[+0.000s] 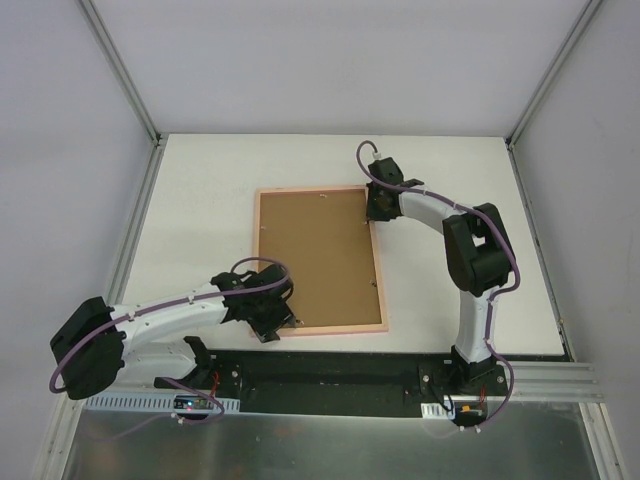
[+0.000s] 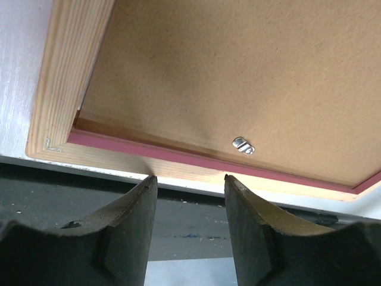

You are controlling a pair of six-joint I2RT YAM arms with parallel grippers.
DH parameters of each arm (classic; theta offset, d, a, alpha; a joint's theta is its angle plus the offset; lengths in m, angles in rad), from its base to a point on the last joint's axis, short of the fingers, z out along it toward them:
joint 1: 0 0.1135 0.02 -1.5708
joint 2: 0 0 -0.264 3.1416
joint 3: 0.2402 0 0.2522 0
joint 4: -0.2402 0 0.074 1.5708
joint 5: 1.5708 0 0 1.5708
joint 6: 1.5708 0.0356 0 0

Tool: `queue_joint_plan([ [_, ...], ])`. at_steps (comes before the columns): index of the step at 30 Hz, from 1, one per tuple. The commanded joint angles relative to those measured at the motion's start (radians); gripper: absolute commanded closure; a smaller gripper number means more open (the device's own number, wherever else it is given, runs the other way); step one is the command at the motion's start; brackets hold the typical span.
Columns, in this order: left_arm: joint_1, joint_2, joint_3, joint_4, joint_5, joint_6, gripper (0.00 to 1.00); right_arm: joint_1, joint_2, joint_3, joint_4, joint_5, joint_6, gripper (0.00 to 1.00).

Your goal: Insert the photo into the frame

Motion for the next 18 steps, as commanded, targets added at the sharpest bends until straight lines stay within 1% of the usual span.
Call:
queue_joint_plan([
  [1, 0.006, 0.018, 0.009, 0.018, -0.071, -0.092, 0.53, -0.027, 0.014, -0.040, -0.128, 0.028, 0.020, 0.99],
  [4, 0.041, 0.027, -0.002, 0.036, -0.056, -0.072, 0.53, -0.030, 0.010, -0.048, -0.125, 0.027, 0.015, 0.99],
  [11, 0.106, 0.018, -0.029, 0.055, -0.047, -0.032, 0.61, -0.041, 0.007, -0.069, -0.108, 0.019, 0.018, 0.99],
  [14, 0.168, 0.020, -0.043, 0.064, -0.021, 0.009, 0.62, -0.046, 0.007, -0.080, -0.100, 0.012, 0.021, 0.99],
  [18, 0.289, -0.002, -0.043, 0.073, -0.010, 0.080, 0.62, -0.046, -0.004, -0.095, -0.093, 0.008, 0.026, 0.99],
])
